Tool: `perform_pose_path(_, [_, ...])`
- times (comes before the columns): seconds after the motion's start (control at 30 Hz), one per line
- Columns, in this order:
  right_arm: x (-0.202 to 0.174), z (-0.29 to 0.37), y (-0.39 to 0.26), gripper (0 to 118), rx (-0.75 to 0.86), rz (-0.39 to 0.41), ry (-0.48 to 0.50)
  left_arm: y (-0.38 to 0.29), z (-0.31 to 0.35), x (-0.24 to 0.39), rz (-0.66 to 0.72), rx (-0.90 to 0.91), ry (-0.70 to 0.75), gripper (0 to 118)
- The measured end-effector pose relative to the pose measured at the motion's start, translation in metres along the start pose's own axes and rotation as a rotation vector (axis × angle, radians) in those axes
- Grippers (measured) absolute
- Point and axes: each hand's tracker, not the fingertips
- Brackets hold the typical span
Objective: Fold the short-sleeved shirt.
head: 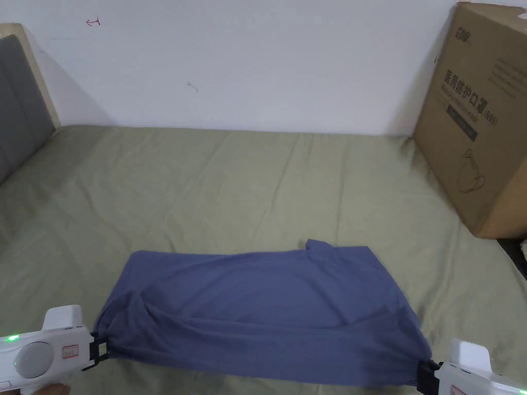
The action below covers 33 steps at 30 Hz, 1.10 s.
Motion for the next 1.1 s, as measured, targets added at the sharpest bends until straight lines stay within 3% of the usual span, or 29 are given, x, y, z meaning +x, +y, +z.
perform_pose_path(0.23, [0.004, 0.044, -0.05, 3, -0.053, -0.007, 0.01, -0.059, 0.043, -0.024, 0.001, -0.023, -0.031, 5])
perform_pose_path(0.43, [0.006, 0.013, -0.09, 3, -0.177, -0.037, -0.029, -0.105, 0.019, -0.03, 0.0, -0.134, 0.017, 5])
perform_pose_path(0.63, [0.002, 0.012, -0.088, 4, -0.173, -0.046, -0.05, -0.107, 0.011, -0.019, 0.02, -0.151, 0.071, 8])
perform_pose_path(0.7, [0.0, 0.021, -0.081, 16, -0.164, -0.025, -0.068, -0.101, 0.02, -0.014, 0.035, -0.159, 0.088, 29])
perform_pose_path(0.77, [-0.001, 0.035, -0.071, 62, -0.09, 0.027, -0.074, -0.094, 0.035, -0.01, 0.067, -0.13, 0.071, 73])
perform_pose_path(0.8, [-0.003, 0.045, -0.064, 78, -0.05, 0.04, -0.066, -0.09, 0.045, -0.007, 0.077, -0.086, 0.047, 88])
perform_pose_path(0.83, [-0.008, 0.061, -0.054, 84, 0.013, 0.042, -0.055, -0.083, 0.06, -0.002, 0.079, -0.015, 0.013, 97])
perform_pose_path(1.1, [-0.063, 0.173, 0.024, 84, 0.484, 0.108, -0.029, -0.03, 0.176, 0.062, -0.072, 0.514, -0.043, 97])
